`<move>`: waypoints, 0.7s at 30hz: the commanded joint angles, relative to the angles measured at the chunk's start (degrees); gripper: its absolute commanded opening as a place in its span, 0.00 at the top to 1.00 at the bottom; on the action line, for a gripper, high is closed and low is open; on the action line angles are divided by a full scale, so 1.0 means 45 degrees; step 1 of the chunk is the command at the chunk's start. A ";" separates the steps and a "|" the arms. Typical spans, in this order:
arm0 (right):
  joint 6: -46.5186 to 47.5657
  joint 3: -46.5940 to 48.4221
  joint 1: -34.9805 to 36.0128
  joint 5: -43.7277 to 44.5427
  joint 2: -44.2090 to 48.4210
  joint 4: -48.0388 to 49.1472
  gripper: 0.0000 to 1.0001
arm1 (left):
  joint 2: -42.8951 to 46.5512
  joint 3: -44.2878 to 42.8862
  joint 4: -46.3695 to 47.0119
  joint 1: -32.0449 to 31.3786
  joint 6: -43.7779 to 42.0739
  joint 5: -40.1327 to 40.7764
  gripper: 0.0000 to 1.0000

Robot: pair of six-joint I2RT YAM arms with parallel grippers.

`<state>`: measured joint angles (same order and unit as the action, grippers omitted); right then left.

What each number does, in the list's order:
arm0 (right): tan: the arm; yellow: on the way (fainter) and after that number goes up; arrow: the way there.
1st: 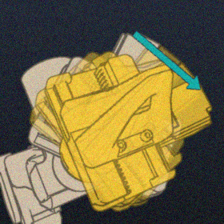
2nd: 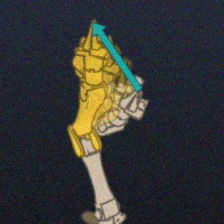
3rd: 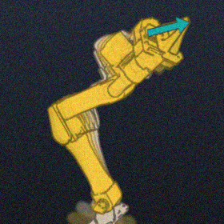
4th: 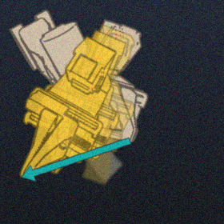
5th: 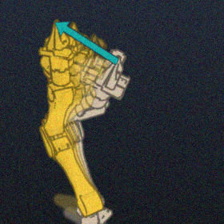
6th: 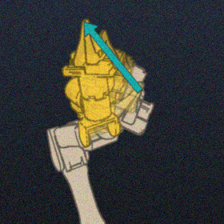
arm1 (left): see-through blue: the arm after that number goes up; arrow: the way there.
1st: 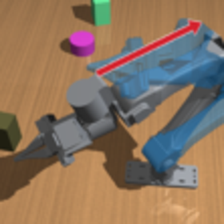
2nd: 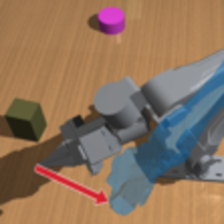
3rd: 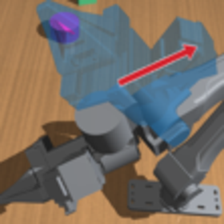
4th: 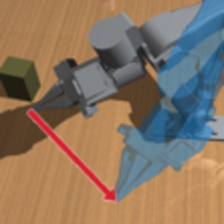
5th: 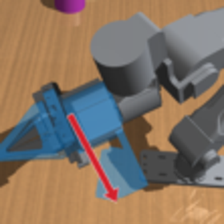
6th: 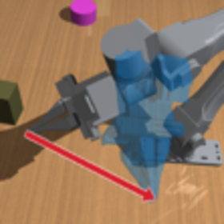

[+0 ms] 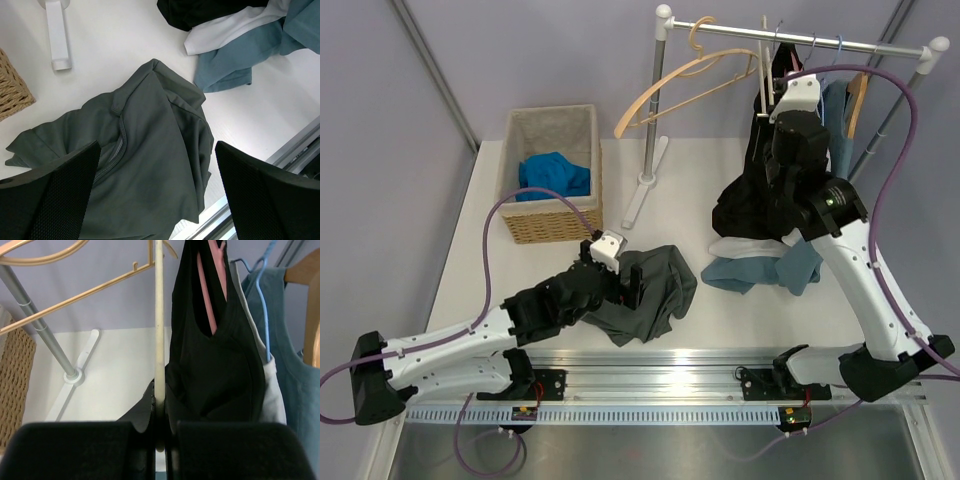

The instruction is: Remove the t-shirt from the hanger

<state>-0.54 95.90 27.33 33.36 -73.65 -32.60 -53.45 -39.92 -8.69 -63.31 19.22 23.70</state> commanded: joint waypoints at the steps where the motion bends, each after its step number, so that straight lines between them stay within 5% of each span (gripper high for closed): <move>1: 0.0997 0.0837 -0.0272 -0.0127 -0.0469 0.1619 1.00 | 0.0744 0.0199 0.0876 -0.0013 0.0025 -0.0208 0.01; 10: 0.1896 0.1423 -0.0526 -0.0109 -0.1329 0.2791 1.00 | 0.1487 0.0512 0.0993 -0.0014 0.0298 -0.0522 0.01; 21: 0.0648 0.1016 -0.1249 -0.1688 -0.2442 0.2868 1.00 | 0.1839 0.0707 0.1013 -0.0013 0.0279 -0.0346 0.01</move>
<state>4.29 100.88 22.83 30.24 -83.85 -24.10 -46.39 -37.15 -7.16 -63.31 19.94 22.04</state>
